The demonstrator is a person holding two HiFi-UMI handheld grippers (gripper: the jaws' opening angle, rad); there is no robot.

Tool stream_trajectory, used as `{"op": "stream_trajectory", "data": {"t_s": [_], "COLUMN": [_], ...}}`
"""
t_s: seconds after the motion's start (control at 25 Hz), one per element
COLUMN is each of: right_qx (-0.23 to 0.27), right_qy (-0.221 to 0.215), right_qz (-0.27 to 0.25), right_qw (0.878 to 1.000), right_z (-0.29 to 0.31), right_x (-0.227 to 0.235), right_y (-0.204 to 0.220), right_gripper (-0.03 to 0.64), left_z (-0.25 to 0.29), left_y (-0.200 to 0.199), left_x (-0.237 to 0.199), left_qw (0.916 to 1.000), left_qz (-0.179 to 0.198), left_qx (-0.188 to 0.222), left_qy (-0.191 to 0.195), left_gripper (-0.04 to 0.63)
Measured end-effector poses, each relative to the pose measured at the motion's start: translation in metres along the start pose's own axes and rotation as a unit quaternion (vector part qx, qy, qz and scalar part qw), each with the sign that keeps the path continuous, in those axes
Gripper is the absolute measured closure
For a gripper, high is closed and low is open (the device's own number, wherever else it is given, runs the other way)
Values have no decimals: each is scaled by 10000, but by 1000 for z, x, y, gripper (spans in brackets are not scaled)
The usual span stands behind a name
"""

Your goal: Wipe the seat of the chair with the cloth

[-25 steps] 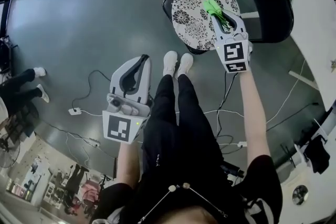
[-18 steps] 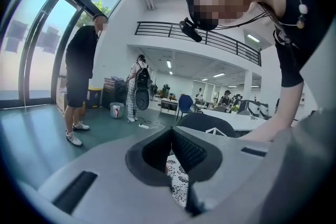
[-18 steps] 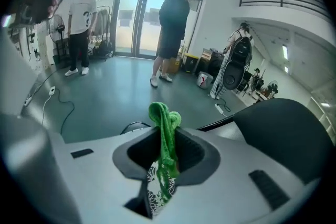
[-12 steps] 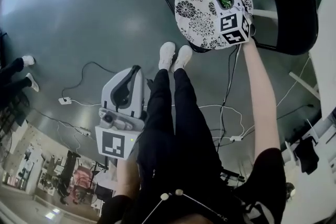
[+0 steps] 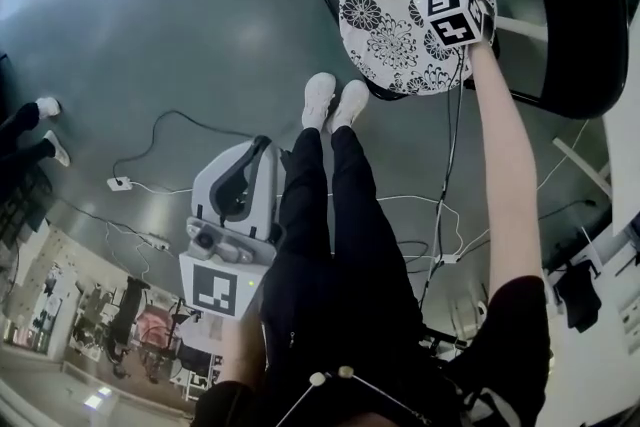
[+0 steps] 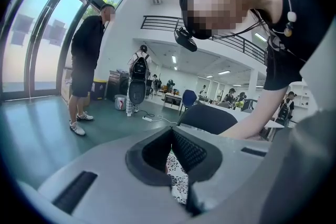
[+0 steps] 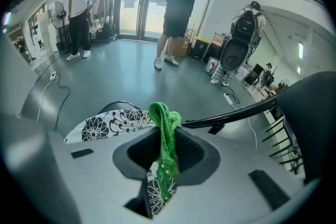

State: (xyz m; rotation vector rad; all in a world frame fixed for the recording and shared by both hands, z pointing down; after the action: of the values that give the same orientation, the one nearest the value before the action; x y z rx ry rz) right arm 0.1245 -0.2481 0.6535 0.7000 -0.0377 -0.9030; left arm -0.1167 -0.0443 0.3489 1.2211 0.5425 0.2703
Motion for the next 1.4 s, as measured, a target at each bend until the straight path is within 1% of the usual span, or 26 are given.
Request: {"op": "stream_trajectory", "data": {"t_s": [0.2, 0.36, 0.68, 0.92, 1.12, 1.2, 1.32, 1.4], "right_qx": [-167, -225, -393, -418, -504, -531, -551, -541], "right_qy": [-218, -469, -1157, -1716, -2105, -2264, -2446, -2466], "right_qz": [16, 82, 21, 35, 295, 322, 297, 302], "right_qw": [9996, 9986, 9925, 9843, 9758, 9721, 9676, 9671], "right_z": [21, 23, 9, -19, -45, -54, -64, -66], "right_x": [-10, -29, -92, -152, -201, -219, -238, -242], "right_y": [11, 18, 39, 54, 72, 76, 80, 80], "right_gripper": [532, 532, 532, 532, 532, 532, 532, 532], "left_z": [3, 6, 17, 17, 20, 21, 22, 22], "left_y": [11, 12, 10, 11, 8, 6, 5, 7], "left_x": [-5, -6, -7, -9, -10, -10, -8, -6], "left_qw": [9999, 9999, 9999, 9999, 9996, 9996, 9995, 9994], "left_qz": [-52, -47, -110, -151, -270, -283, -316, -329], "left_qx": [-94, -112, -46, -57, 20, 35, 35, 18], "left_qy": [-35, -27, 23, 24, 31, 32, 66, 102], "left_gripper": [589, 589, 589, 589, 589, 589, 589, 589]}}
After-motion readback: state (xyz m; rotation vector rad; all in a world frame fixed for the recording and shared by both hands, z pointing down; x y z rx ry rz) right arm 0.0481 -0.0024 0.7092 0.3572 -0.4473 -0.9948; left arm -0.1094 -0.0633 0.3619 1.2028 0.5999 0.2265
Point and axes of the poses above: the fingertips, and each gripper's own axes: z forward along the fingers, x to its right, y out of its underside, the point moved 1 cm from there along -z, backward along the fingers, and after that the axes turned 5 degrees about x, right-handed, at the moved point
